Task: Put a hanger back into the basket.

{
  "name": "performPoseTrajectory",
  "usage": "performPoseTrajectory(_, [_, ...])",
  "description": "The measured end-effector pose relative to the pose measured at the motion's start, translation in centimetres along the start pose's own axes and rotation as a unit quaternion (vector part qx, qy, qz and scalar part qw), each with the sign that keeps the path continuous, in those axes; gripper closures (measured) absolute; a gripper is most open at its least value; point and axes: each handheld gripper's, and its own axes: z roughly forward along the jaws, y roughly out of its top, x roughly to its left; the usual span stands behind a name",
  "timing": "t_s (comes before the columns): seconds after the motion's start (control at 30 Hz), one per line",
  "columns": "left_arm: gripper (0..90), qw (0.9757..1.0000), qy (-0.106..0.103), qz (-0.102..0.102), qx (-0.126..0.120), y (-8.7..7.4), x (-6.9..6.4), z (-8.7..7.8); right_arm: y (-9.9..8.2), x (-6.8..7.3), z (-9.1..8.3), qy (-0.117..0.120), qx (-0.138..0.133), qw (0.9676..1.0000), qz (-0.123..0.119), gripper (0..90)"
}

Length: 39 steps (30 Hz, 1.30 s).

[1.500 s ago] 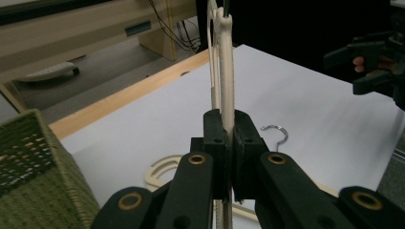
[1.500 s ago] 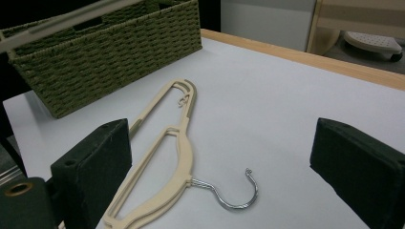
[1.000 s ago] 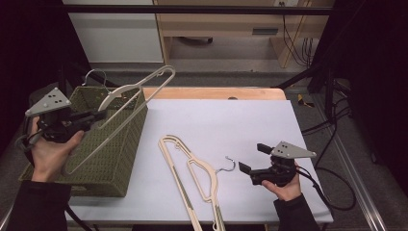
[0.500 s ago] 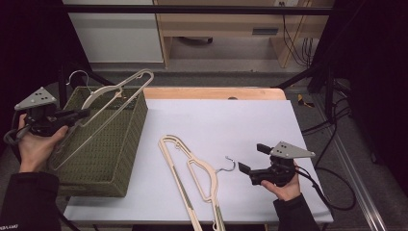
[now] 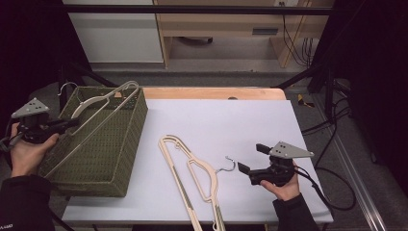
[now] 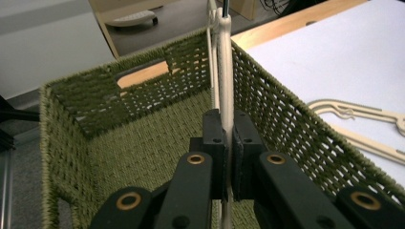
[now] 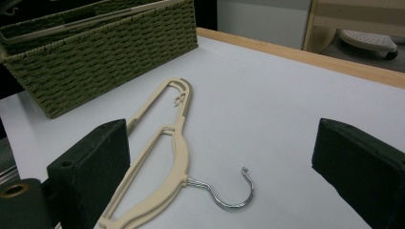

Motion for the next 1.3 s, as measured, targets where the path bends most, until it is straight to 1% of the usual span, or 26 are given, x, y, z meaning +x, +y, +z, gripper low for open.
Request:
performPoseTrajectory(0.07, [86.5,1.0000,0.003,-0.008,0.002,-0.6,0.1,0.2,0.0,0.0,0.0,0.000,0.000,1.0000,0.000,6.1])
performPoseTrajectory(0.13, [86.5,1.0000,0.001,-0.008,-0.001,-0.8,0.0,0.2,0.0,0.0,0.0,0.001,0.000,1.0000,0.003,6.1])
performPoseTrajectory(0.17, [86.6,1.0000,0.001,-0.005,0.002,-1.1,-0.3,0.4,0.0,0.0,0.0,0.001,0.001,1.0000,0.001,6.1])
performPoseTrajectory(0.2, [86.6,0.9999,0.004,0.001,0.013,-1.3,-0.4,0.6,0.0,0.0,0.0,0.001,0.001,1.0000,0.001,6.1])
performPoseTrajectory(0.23, [86.6,0.9999,0.004,0.001,0.013,-1.3,-0.4,0.6,0.0,0.0,0.0,0.001,0.001,1.0000,0.001,6.1])
performPoseTrajectory(0.33, [86.5,0.9995,0.006,0.005,0.031,-1.9,-0.9,1.6,0.0,0.0,0.0,0.000,0.000,1.0000,0.001,6.1])
performPoseTrajectory(0.37, [86.5,0.9991,0.007,0.010,0.040,-2.1,-1.0,1.9,0.0,0.0,0.0,0.000,0.000,1.0000,0.001,6.1])
performPoseTrajectory(0.4, [86.4,0.9983,0.009,0.016,0.055,-2.4,-1.5,2.8,0.0,0.0,0.0,0.000,0.001,1.0000,0.000,6.1])
performPoseTrajectory(0.43, [86.4,0.9983,0.009,0.016,0.055,-2.4,-1.5,2.8,0.0,0.0,0.0,0.000,0.001,1.0000,0.000,6.1])
performPoseTrajectory(0.5, [86.4,0.9976,0.011,0.017,0.066,-3.0,-2.1,3.7,-0.1,0.0,0.0,0.000,0.001,1.0000,-0.001,6.1])
performPoseTrajectory(0.6, [86.1,0.9975,0.016,0.013,0.068,-4.0,-2.6,4.6,-0.1,0.0,0.0,0.000,0.000,1.0000,-0.001,6.2])
performPoseTrajectory(0.67, [85.7,0.9975,0.017,0.008,0.068,-4.4,-2.7,4.8,-0.1,0.0,0.0,0.000,0.000,1.0000,-0.001,6.3])
performPoseTrajectory(0.73, [84.8,0.9976,0.023,0.003,0.065,-4.9,-3.1,4.8,-0.1,0.0,0.1,0.001,0.002,1.0000,0.000,6.4])
performPoseTrajectory(0.8, [84.5,0.9975,0.024,0.005,0.066,-4.9,-3.2,4.9,-0.1,0.1,0.2,0.001,0.002,1.0000,-0.001,6.4])
performPoseTrajectory(0.83, [83.1,0.9967,0.016,0.009,0.080,-5.0,-3.5,5.0,-0.2,0.1,0.3,0.002,0.003,1.0000,-0.002,6.4])
performPoseTrajectory(0.87, [82.4,0.9967,0.016,0.009,0.080,-5.0,-3.5,5.0,-0.2,0.1,0.3,0.002,0.003,1.0000,-0.001,6.5])
performPoseTrajectory(0.9, [81.7,0.9950,0.014,0.020,0.096,-5.1,-3.9,5.3,-0.2,0.1,0.3,0.002,0.003,1.0000,-0.001,6.5])
performPoseTrajectory(0.93, [80.8,0.9942,0.015,0.029,0.102,-5.1,-4.2,5.5,-0.2,0.1,0.3,0.003,0.003,1.0000,-0.001,6.6])
performPoseTrajectory(0.97, [80.4,0.9926,0.012,0.039,0.114,-5.0,-4.4,5.7,-0.2,0.1,0.3,0.002,0.002,1.0000,-0.002,6.7])
performPoseTrajectory(1.03, [79.4,0.9919,0.004,0.044,0.119,-5.0,-4.7,6.0,-0.2,0.1,0.2,0.003,0.002,1.0000,-0.003,6.7])
performPoseTrajectory(1.07, [79.1,0.9904,0.003,0.050,0.129,-5.0,-4.6,6.0,-0.2,0.1,0.2,0.003,0.002,1.0000,-0.003,6.8])
performPoseTrajectory(1.1, [78.7,0.9902,0.003,0.046,0.132,-5.0,-4.6,6.1,-0.2,0.1,0.2,0.004,0.001,1.0000,-0.003,6.9])
performPoseTrajectory(1.2, [74.8,0.9900,-0.005,0.043,0.134,-5.0,-4.6,6.3,-0.2,0.2,0.3,0.005,0.002,1.0000,-0.001,6.9])
performPoseTrajectory(1.23, [73.6,0.9892,-0.008,0.043,0.140,-5.0,-4.6,6.3,-0.2,0.2,0.3,0.005,0.002,1.0000,-0.002,6.9])
performPoseTrajectory(1.27, [72.7,0.9881,-0.015,0.047,0.145,-5.0,-4.8,6.5,-0.2,0.2,0.3,0.005,0.001,1.0000,-0.002,7.0])
performPoseTrajectory(1.3, [71.5,0.9880,-0.016,0.053,0.144,-5.0,-4.8,6.5,-0.2,0.2,0.3,0.006,0.002,1.0000,-0.002,7.0])
